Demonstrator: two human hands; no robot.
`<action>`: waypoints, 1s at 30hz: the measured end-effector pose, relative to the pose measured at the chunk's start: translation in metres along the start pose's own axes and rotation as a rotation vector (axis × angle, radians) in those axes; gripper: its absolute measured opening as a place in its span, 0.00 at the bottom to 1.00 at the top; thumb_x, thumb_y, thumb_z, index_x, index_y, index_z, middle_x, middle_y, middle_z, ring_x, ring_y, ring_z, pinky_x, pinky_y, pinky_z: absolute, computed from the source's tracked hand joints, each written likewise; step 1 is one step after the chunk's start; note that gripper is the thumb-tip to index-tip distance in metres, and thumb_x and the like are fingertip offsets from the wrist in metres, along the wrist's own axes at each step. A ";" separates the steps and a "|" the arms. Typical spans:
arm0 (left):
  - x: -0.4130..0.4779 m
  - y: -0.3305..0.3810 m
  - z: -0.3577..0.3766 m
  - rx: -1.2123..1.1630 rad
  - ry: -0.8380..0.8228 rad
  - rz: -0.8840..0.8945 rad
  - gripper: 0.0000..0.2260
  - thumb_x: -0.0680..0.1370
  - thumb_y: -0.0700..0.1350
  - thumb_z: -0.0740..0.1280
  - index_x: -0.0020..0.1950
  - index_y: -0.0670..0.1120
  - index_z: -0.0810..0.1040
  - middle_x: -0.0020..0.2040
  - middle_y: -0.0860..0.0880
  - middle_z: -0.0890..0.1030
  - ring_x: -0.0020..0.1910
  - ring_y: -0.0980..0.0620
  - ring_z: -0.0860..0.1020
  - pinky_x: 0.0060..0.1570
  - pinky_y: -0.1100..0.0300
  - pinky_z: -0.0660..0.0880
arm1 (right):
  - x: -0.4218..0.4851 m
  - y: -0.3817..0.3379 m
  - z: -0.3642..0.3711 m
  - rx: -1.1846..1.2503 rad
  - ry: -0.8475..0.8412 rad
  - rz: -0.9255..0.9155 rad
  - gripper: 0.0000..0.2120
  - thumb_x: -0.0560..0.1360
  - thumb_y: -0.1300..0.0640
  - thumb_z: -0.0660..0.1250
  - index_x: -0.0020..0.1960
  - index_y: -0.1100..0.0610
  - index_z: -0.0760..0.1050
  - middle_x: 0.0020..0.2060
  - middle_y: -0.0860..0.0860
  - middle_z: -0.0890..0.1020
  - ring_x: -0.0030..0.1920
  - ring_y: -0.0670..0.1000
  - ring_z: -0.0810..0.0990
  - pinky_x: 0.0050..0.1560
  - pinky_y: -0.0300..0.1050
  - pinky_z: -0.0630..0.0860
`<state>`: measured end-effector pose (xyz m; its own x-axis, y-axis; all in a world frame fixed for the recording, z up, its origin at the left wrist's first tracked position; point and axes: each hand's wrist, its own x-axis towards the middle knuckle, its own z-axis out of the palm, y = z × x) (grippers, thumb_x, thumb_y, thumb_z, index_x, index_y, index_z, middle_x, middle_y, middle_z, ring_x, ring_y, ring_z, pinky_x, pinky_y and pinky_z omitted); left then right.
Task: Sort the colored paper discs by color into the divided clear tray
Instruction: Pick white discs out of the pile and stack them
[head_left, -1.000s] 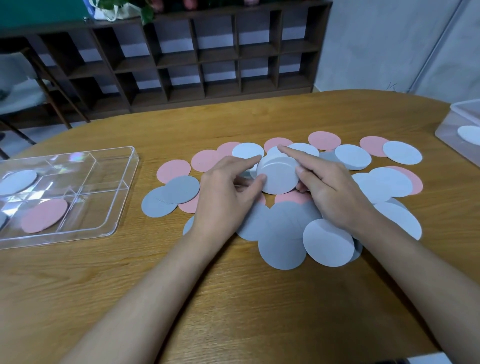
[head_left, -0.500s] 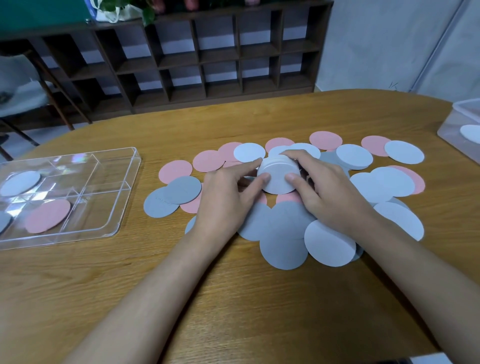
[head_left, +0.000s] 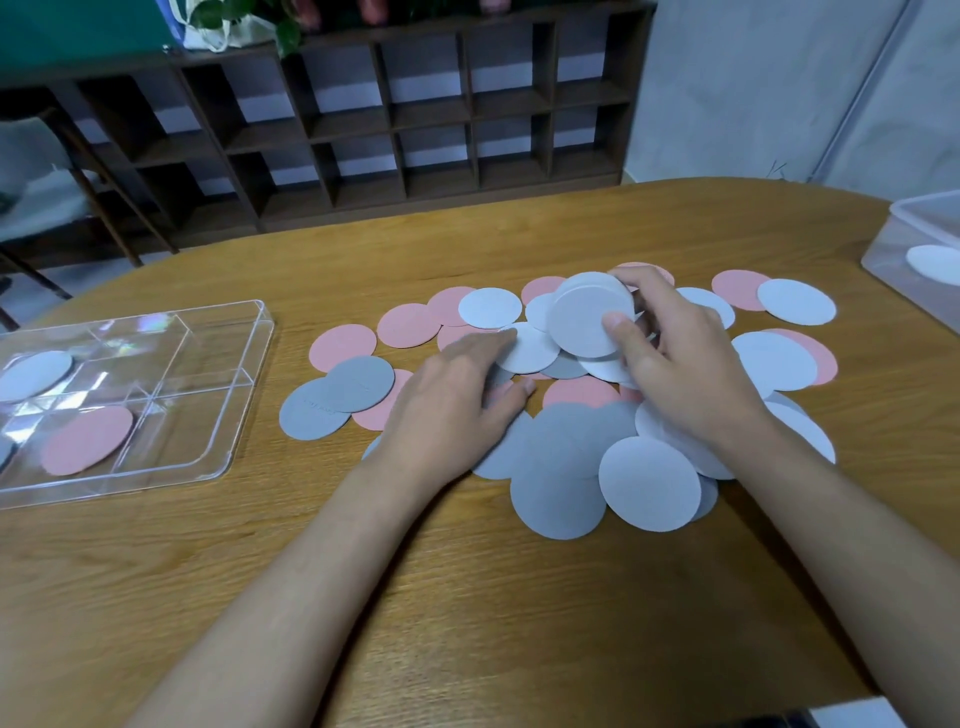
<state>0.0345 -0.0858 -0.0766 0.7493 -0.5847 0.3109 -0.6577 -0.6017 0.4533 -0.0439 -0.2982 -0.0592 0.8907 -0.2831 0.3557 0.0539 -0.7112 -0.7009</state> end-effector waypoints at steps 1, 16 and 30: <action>0.001 -0.001 -0.001 0.008 0.023 -0.008 0.22 0.79 0.54 0.72 0.72 0.50 0.76 0.66 0.52 0.81 0.64 0.48 0.78 0.57 0.53 0.76 | 0.000 0.000 0.000 0.000 -0.006 0.003 0.13 0.84 0.56 0.62 0.68 0.49 0.73 0.48 0.50 0.81 0.45 0.41 0.76 0.39 0.29 0.68; 0.004 -0.010 -0.017 0.182 0.284 0.277 0.12 0.86 0.46 0.61 0.53 0.42 0.82 0.45 0.47 0.82 0.44 0.44 0.75 0.45 0.48 0.75 | -0.003 -0.004 0.003 0.024 -0.013 0.015 0.14 0.85 0.56 0.61 0.69 0.47 0.72 0.44 0.45 0.79 0.43 0.46 0.78 0.40 0.38 0.69; -0.002 0.010 -0.011 -0.274 0.270 -0.014 0.14 0.78 0.42 0.73 0.64 0.47 0.84 0.42 0.52 0.86 0.42 0.55 0.83 0.48 0.62 0.80 | -0.008 -0.011 0.013 0.063 -0.160 -0.087 0.19 0.86 0.58 0.58 0.74 0.44 0.72 0.42 0.37 0.79 0.47 0.46 0.79 0.48 0.42 0.75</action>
<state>0.0268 -0.0847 -0.0636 0.7759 -0.3911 0.4951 -0.6291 -0.4193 0.6546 -0.0457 -0.2796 -0.0626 0.9416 -0.1132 0.3172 0.1572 -0.6853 -0.7111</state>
